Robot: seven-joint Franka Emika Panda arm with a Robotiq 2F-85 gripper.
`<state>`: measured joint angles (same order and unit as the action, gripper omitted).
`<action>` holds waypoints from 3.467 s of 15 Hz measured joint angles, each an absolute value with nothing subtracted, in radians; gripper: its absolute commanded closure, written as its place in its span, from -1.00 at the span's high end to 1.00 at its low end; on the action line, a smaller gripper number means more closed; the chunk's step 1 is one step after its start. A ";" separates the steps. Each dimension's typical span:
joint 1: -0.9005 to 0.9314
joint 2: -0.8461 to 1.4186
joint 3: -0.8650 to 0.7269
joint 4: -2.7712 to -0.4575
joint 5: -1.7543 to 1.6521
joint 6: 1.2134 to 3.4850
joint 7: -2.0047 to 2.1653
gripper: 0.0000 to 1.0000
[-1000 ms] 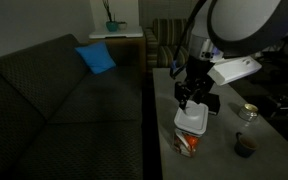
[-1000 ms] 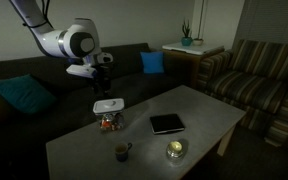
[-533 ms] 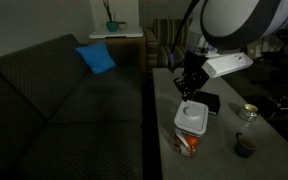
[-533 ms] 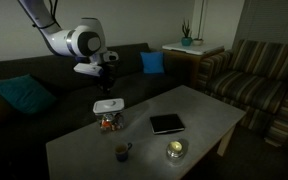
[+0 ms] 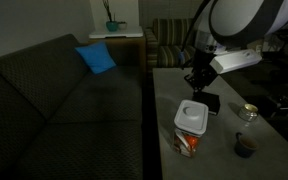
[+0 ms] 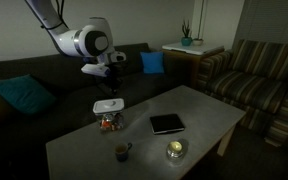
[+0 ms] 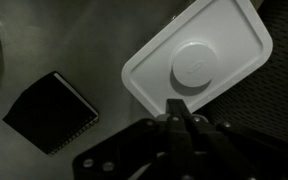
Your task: Press the object on the lid of the bowl
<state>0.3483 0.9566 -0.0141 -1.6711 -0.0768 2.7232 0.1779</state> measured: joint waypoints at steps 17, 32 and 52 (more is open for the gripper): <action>0.284 1.016 0.076 -1.676 -0.012 2.717 0.184 -1.00; 0.268 1.033 0.102 -1.688 0.028 2.858 0.184 -1.00; 0.278 1.071 0.068 -1.679 0.035 2.850 0.211 -1.00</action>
<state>0.2777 1.0713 0.0685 -1.6791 0.0348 2.8500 0.2113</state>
